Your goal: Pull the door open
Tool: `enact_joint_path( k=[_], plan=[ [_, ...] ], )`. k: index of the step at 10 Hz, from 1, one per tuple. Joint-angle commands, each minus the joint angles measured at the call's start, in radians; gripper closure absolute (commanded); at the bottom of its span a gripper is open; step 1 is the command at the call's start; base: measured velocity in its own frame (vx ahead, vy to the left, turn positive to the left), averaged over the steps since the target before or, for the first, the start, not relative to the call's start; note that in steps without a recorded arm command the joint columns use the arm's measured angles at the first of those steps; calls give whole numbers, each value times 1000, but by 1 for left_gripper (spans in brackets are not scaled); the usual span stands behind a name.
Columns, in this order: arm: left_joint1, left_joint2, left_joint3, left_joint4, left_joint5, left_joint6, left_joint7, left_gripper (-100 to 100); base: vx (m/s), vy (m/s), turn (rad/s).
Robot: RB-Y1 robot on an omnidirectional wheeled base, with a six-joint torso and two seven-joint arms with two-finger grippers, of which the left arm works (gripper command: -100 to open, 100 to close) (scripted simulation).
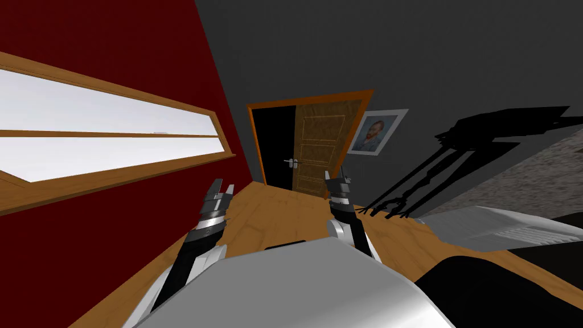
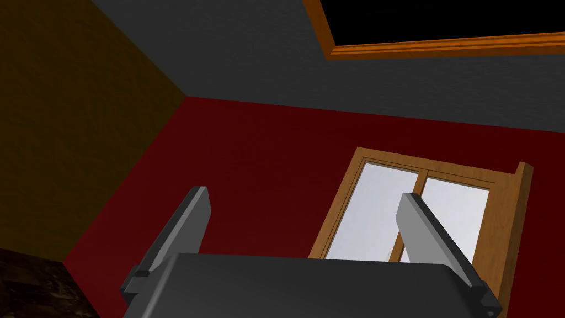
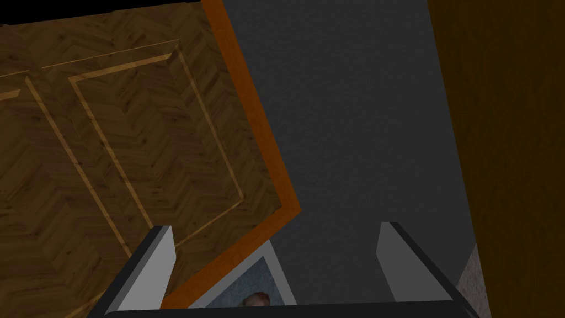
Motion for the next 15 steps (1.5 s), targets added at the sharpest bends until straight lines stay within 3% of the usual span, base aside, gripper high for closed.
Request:
enact_joint_path(
  k=[1, 15],
  plan=[
    [-14, 10, 0, 29, 4, 0, 6, -100, 1, 20, -75],
    [-146, 96, -4, 296, 46, 4, 63, -100, 111, -28, -81]
  ],
)
